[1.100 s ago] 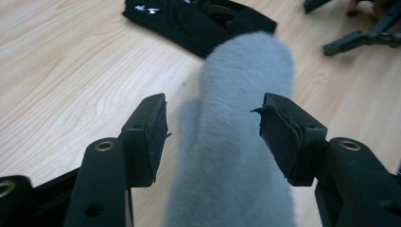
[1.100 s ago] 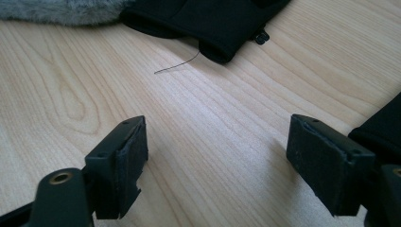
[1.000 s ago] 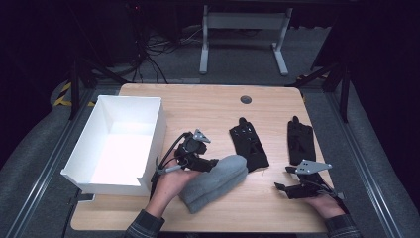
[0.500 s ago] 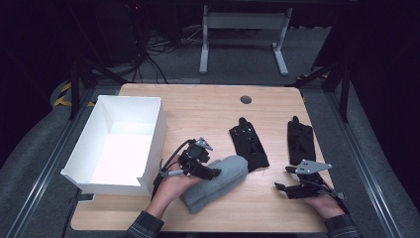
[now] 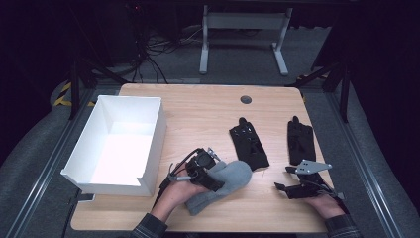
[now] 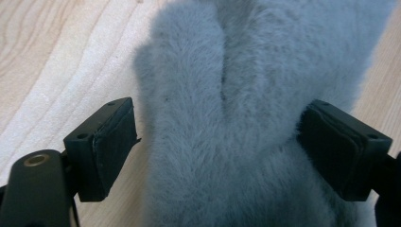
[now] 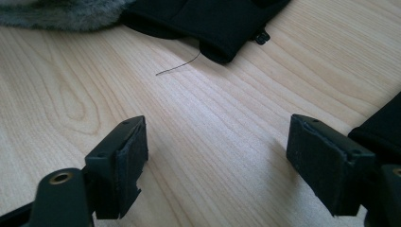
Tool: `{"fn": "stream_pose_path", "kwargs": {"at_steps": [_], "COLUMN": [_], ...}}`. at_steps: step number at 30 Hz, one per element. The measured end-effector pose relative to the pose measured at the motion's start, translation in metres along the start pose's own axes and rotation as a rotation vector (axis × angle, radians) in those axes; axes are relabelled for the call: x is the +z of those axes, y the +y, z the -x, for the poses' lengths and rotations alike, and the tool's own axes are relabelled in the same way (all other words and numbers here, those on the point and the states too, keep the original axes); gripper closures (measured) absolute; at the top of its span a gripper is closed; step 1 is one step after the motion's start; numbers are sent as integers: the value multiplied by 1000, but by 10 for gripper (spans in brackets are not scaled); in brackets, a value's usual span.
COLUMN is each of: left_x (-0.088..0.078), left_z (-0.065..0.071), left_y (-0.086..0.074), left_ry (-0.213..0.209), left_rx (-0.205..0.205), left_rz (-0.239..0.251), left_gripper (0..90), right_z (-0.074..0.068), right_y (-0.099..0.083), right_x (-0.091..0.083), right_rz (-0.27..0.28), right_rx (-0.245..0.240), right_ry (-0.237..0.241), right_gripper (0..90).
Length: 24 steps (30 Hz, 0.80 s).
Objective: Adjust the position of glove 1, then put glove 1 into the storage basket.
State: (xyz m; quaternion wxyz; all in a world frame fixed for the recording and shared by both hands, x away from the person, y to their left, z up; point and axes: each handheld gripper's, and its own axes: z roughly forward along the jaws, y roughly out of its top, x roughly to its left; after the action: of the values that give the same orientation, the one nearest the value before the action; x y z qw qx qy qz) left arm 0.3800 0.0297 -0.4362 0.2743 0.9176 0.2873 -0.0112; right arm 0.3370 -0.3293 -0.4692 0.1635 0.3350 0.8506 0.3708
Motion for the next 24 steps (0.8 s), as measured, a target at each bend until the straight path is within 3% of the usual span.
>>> {"fn": "stream_pose_path", "kwargs": {"at_steps": [7,15,21,24], "left_x": [6,7,5,4], "left_z": [-4,0,0,-1], "left_y": [-2,-2,-1,0], "left_ry": [-63,-93,-132,-146], "left_rx": [4,15,43,32], "left_rz": [-29,-54,-85,-82], "left_gripper": [211,361,534,602], "right_z": [0,0,0,0], "right_y": [0,0,0,0], "right_x": [0,0,0,0], "right_rz": [0,0,0,0], "right_rx": [0,0,1,1], "right_ry": [0,0,-1,-1], "right_gripper": [221,221,221,222]}}
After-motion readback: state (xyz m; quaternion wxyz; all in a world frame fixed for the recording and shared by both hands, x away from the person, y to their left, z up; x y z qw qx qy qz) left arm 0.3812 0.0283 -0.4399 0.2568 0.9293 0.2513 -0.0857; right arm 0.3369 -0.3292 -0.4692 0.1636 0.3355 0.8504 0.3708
